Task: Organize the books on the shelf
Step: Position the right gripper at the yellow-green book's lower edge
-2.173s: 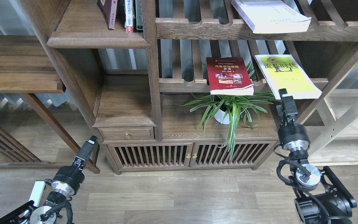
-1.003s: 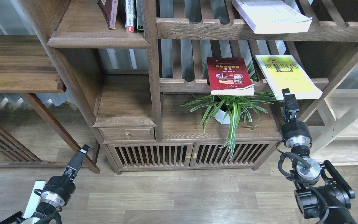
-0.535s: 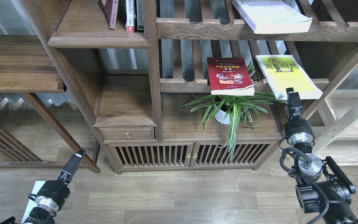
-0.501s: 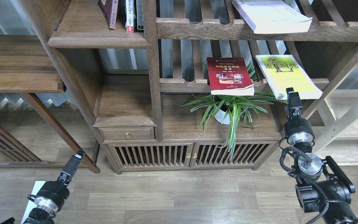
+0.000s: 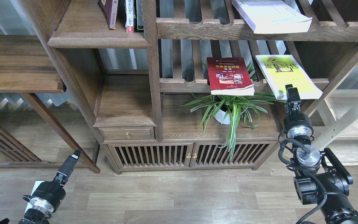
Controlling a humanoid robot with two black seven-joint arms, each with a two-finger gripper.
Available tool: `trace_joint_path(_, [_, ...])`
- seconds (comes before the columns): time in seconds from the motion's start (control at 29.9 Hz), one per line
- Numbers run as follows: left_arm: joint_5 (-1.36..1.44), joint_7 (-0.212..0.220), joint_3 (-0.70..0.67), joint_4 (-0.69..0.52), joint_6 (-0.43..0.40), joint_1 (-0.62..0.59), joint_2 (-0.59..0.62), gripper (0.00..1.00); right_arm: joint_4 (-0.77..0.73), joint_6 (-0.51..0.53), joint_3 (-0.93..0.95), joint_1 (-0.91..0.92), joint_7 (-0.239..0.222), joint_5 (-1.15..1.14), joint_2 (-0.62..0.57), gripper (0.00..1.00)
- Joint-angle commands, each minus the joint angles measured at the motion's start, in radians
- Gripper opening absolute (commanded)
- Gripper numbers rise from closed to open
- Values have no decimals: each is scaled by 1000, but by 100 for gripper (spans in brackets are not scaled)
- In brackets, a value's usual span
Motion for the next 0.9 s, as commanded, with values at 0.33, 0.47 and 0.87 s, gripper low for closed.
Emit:
trace_joint_path(0.33, [0, -1, -7, -1, 0, 5, 1, 99, -46, -2, 0, 30, 11, -2, -4, 97])
trace_joint_path(0.47, [0, -1, -7, 1, 0, 3, 1, 99, -48, -4, 0, 41, 11, -2, -4, 97])
trace_joint_path(0.87, [0, -2, -10, -1, 0, 6, 7, 99, -54, -91, 0, 75, 13, -2, -4, 82])
